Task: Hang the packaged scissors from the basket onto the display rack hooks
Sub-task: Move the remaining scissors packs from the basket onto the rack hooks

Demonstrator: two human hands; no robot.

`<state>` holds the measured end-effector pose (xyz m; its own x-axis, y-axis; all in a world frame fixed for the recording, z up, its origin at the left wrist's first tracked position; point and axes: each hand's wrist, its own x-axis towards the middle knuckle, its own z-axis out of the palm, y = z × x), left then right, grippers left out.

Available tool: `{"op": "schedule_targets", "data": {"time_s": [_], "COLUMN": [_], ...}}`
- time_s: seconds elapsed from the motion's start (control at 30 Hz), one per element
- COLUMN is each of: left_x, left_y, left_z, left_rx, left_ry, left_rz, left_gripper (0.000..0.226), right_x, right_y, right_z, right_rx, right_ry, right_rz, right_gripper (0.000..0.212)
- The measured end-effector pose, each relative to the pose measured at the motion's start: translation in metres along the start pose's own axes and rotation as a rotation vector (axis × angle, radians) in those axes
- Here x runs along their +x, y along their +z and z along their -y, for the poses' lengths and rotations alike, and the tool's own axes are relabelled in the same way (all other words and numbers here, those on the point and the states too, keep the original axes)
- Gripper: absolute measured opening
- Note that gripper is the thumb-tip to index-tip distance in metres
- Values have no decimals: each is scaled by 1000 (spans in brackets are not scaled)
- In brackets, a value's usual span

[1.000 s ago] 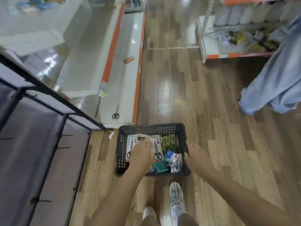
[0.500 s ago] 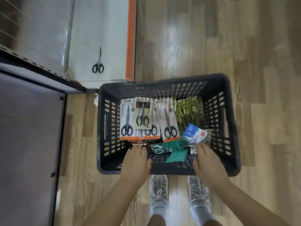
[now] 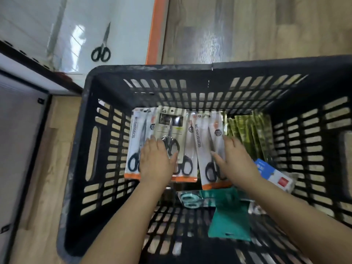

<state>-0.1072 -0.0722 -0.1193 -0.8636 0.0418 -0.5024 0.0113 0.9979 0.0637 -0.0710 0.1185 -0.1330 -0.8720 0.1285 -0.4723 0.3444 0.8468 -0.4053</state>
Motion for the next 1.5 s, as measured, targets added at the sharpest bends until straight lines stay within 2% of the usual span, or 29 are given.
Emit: {"op": "schedule_targets", "data": {"time_s": [0.17, 0.23, 0.33, 0.47, 0.53, 0.6, 0.73, 0.8, 1.0, 1.2, 1.3, 1.5], "left_x": [35, 44, 52, 49, 46, 43, 27, 18, -16, -59, -86, -140], "left_y": [16, 17, 14, 3, -2, -9, -18, -24, -56, -103, -146, -272], "left_z": [-10, -14, -20, -16, -9, -3, 6, 8, 8, 12, 13, 16], "left_rx": [-49, -57, -100, -202, -344, -526, -878, -988, -1170, -1279, -1323, -1356], "left_ry": [-88, -157, -219, -237, -298, -390, -479, -481, -433, -450, -435, -321], "left_rz": [-148, -172, -158, -123, -105, -99, -85, -53, 30, 144, 165, 117], "left_gripper": [88, 95, 94, 93, 86, 70, 25, 13, 15, 21, 20, 15], "right_x": [27, 30, 30, 25, 19, 13, 0, -7, -24, -60, -86, -132], "right_y": [29, 35, 37, 30, 21, 12, -4, -13, -44, -89, -126, -233], "right_z": [-7, -8, -11, -13, -11, -8, 1, 8, 33, 61, 82, 150], "right_rx": [145, 160, 254, 349, 479, 628, 717, 758, 825, 922, 1044, 1050], "right_ry": [111, 145, 229, 355, 418, 456, 390, 372, 394, 440, 481, 411], "right_rz": [-3, -46, -89, 26, 42, 46, 90, 121, 178, 171, 162, 98], "right_gripper": [89, 88, 80, 75, 70, 66, 47, 38, 17, 23, 27, 21]}}
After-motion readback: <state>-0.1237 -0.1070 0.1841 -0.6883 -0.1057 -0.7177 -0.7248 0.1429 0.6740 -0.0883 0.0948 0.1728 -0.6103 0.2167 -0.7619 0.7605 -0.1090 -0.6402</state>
